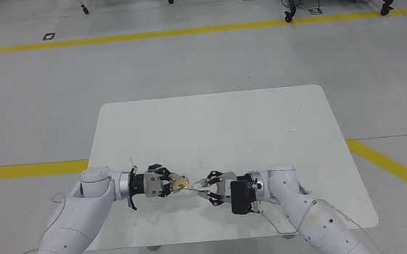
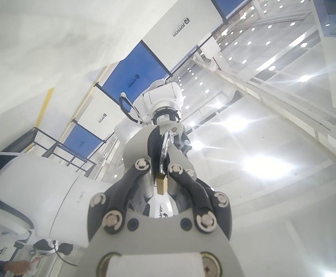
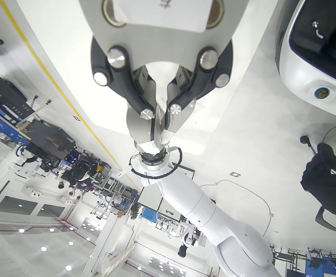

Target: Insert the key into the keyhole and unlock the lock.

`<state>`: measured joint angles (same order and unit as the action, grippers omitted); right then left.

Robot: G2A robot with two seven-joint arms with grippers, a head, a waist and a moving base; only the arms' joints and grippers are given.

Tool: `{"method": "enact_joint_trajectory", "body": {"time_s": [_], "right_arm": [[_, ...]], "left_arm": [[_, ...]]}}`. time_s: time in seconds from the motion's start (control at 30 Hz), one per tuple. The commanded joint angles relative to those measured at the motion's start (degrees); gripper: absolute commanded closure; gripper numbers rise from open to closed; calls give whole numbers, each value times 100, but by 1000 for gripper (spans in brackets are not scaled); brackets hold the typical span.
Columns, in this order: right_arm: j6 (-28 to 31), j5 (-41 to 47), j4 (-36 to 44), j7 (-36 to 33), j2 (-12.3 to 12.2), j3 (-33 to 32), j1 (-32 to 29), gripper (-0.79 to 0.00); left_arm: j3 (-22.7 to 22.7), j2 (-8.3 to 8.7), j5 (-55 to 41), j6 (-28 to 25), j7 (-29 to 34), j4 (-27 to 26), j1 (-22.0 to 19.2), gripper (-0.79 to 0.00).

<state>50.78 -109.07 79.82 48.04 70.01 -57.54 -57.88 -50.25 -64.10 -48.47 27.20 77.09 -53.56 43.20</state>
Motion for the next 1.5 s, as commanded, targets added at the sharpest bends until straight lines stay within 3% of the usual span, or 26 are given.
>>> {"method": "enact_joint_trajectory", "body": {"time_s": [0.0, 0.33, 0.83, 1.47], "right_arm": [[-44, -55, -54, 63, -11, 52, 40, 0], [-463, -413, 156, -458, -17, 431, 58, 0], [-1394, -990, 596, -343, -192, 380, -342, 0], [-1714, -995, 702, -854, -265, 377, -388, 0]], "left_arm": [[146, 15, -78, -9, 9, 73, -49, 0], [400, 57, -56, 32, -32, 122, -216, 0], [200, 153, 296, 67, -459, -131, -67, 0], [-56, 303, 553, 349, -727, -777, 273, 0]]}}
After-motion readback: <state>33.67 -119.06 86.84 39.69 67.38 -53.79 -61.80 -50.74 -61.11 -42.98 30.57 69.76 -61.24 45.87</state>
